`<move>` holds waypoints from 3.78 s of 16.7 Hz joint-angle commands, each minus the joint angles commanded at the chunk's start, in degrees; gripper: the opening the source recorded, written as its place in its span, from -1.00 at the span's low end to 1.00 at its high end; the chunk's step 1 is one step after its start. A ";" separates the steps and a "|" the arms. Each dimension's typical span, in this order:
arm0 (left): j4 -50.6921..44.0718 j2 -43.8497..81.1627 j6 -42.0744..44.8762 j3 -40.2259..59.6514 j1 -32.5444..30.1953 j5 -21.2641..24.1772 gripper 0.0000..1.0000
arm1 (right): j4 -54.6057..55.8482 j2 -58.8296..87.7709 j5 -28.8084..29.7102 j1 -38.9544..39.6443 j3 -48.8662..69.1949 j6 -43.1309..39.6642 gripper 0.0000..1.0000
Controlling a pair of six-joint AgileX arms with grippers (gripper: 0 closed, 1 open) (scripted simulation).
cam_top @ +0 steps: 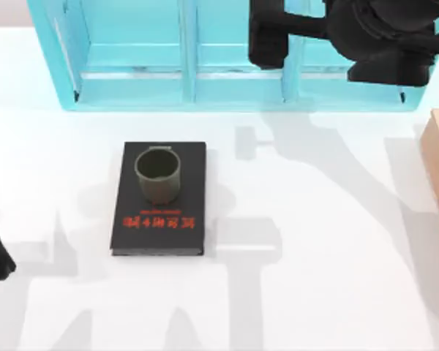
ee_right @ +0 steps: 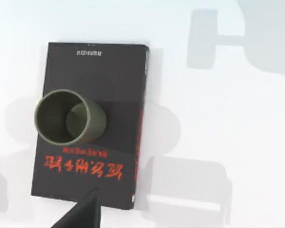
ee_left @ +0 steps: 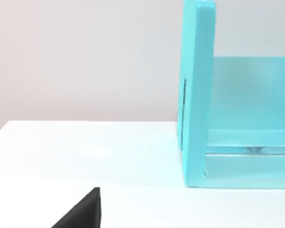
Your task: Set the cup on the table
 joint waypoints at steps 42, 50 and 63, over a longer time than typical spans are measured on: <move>0.00 0.00 0.00 0.00 0.00 0.00 1.00 | -5.22 50.37 9.78 11.70 35.82 13.77 0.55; 0.00 0.00 0.00 0.00 0.00 0.00 1.00 | -5.22 50.37 9.78 11.70 35.82 13.77 -0.66; 0.00 0.00 0.00 0.00 0.00 0.00 1.00 | -6.10 50.56 9.74 11.95 36.67 13.79 -1.00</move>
